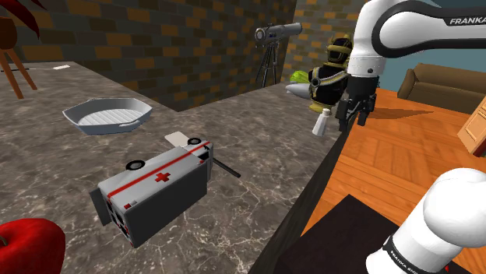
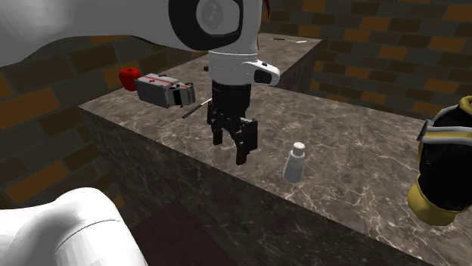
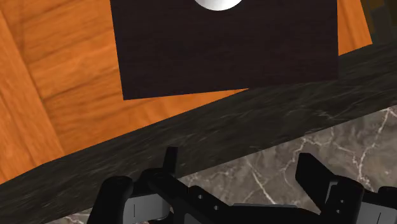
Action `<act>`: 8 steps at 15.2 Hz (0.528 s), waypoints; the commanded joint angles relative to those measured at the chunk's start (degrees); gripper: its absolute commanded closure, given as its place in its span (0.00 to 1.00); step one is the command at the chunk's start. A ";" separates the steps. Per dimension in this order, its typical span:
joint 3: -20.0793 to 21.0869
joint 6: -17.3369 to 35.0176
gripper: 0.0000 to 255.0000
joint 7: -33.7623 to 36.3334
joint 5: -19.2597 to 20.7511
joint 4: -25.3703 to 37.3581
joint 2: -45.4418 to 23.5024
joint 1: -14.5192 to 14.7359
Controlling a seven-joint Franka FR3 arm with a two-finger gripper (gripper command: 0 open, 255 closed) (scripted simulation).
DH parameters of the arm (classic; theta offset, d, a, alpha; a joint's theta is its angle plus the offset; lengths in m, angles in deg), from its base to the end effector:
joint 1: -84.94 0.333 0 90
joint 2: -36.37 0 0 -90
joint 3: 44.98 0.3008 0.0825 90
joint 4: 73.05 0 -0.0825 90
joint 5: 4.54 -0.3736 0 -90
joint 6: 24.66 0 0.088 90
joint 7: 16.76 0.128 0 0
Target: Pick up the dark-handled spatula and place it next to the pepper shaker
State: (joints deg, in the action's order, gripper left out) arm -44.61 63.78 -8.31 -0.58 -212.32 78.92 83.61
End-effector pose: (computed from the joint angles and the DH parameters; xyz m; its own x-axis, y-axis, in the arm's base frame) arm 0.3065 -0.0139 0.5096 0.9771 -0.1671 -0.1317 -0.1556 -0.9834 0.0933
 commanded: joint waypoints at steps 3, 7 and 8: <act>1.49 1.89 0.00 0.98 -1.38 1.24 -2.98 1.18; 4.42 5.36 0.00 2.79 -3.68 4.37 -9.19 3.29; 5.14 6.16 0.00 3.22 -4.16 5.29 -10.79 3.78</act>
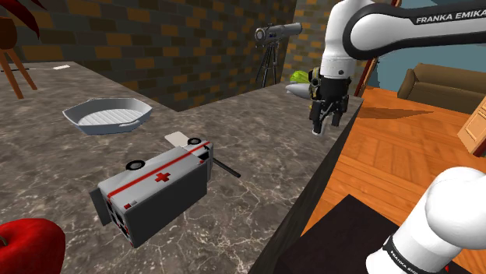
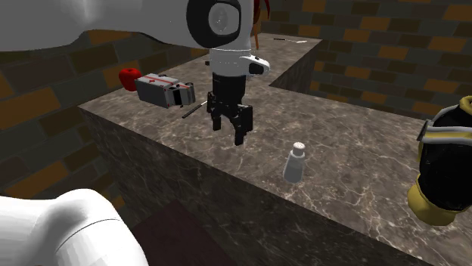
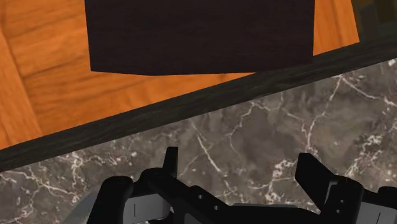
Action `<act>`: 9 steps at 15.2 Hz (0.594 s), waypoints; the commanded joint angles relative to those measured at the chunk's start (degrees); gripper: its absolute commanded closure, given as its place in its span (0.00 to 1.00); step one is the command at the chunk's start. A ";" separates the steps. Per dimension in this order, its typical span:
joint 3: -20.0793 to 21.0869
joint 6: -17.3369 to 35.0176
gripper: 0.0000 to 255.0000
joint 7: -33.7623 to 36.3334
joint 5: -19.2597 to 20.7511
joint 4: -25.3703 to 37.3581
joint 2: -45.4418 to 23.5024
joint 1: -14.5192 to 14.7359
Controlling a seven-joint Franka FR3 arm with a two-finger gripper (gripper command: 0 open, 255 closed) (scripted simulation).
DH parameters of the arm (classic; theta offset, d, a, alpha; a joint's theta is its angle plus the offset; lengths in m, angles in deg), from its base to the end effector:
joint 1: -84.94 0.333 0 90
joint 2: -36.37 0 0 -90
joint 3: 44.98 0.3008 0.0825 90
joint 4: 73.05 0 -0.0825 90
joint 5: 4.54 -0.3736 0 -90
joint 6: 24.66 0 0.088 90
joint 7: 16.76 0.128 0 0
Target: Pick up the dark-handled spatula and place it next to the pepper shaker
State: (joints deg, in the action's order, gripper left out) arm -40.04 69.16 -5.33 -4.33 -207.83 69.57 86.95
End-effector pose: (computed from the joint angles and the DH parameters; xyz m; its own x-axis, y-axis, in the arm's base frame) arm 0.3542 0.0454 0.4962 0.9874 -0.0988 -0.1238 -0.0898 -0.9930 0.0768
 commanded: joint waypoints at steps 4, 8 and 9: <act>3.39 3.62 0.00 1.94 -1.87 4.99 -7.95 2.23; 6.14 5.87 0.00 3.68 -2.60 10.00 -14.63 3.81; 6.81 6.33 0.00 4.13 -2.66 11.37 -16.33 4.19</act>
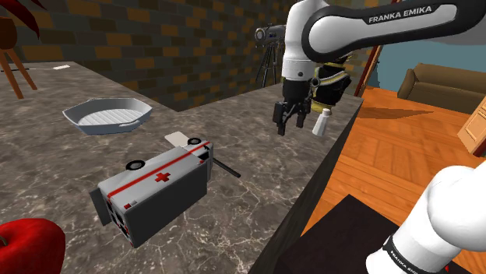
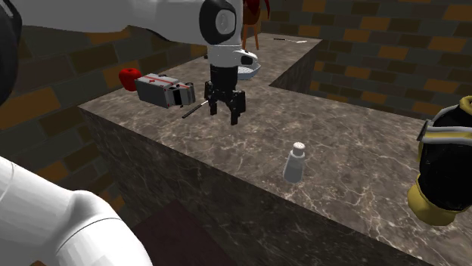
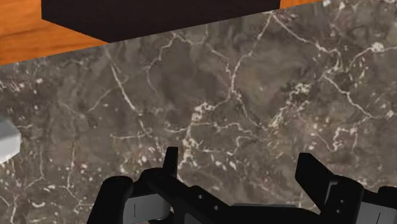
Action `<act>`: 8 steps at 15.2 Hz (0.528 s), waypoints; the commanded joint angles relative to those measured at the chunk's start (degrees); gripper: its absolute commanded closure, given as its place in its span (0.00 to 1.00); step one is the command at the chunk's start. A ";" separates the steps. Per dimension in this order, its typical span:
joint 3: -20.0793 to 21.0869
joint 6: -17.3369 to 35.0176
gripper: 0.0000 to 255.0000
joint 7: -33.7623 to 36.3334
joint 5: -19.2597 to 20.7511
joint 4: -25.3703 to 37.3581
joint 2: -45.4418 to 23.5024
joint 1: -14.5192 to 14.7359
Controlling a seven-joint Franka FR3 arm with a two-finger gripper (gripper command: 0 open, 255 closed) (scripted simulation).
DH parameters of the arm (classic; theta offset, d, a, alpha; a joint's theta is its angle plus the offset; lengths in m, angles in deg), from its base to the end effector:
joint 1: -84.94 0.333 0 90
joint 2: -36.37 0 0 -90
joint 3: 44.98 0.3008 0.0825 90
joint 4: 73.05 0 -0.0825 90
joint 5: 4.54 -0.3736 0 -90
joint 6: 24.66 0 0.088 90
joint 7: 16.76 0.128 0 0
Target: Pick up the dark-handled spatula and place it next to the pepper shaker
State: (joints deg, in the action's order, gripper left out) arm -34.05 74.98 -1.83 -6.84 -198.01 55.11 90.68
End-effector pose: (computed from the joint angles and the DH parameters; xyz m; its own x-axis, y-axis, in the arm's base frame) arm 0.4160 0.1340 0.4791 0.9939 0.0048 -0.1098 0.0106 -0.9986 0.0525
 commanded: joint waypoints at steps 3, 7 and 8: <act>2.78 1.64 0.00 2.04 -0.02 6.00 -7.04 1.61; 5.24 2.52 0.00 4.03 0.87 12.67 -14.13 3.23; 5.82 2.63 0.00 4.54 1.22 14.47 -15.95 3.68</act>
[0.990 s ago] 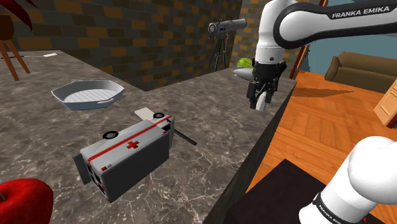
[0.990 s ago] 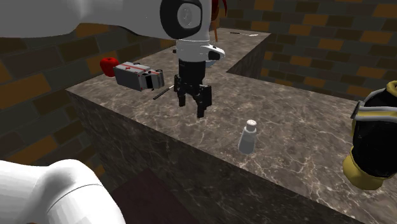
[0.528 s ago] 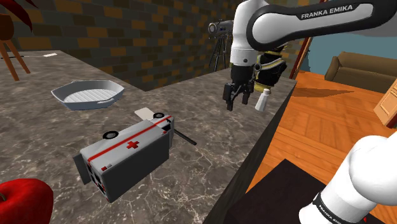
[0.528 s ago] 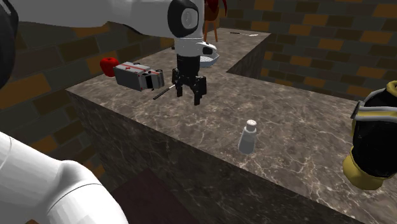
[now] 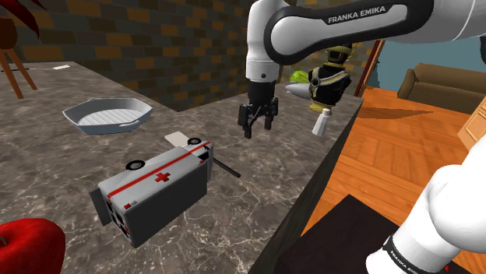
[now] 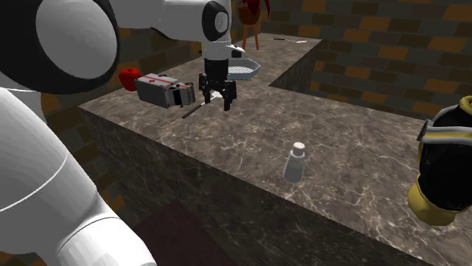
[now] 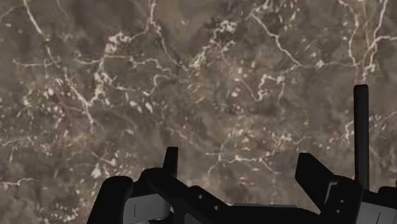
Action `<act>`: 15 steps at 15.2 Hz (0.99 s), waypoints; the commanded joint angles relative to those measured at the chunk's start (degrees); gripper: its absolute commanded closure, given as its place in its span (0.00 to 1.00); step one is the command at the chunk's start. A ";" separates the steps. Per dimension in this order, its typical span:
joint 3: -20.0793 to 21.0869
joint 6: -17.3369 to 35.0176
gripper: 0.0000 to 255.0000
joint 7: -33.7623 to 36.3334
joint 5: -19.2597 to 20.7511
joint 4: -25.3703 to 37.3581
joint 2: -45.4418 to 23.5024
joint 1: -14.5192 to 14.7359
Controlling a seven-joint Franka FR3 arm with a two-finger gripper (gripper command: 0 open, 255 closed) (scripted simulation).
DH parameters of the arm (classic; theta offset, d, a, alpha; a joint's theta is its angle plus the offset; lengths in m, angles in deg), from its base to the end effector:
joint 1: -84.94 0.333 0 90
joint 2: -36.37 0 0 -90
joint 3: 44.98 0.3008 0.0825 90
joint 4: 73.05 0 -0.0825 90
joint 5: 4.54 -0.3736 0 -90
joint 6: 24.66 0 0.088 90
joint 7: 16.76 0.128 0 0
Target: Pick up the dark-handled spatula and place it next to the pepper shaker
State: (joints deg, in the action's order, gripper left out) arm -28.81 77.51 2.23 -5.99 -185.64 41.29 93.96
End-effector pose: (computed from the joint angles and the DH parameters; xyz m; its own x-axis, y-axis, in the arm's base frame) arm 0.4621 0.2233 0.4673 0.9908 0.0974 -0.0938 0.1008 -0.9944 0.0321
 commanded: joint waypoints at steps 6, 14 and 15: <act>3.55 -0.43 0.00 3.59 3.40 14.37 -13.49 3.73; 5.31 -2.56 0.00 6.20 7.59 29.15 -26.00 8.79; 5.29 -1.77 0.00 6.22 7.58 28.30 -25.95 8.73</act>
State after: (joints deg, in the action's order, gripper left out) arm -23.55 75.26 8.30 1.49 -157.14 15.60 102.55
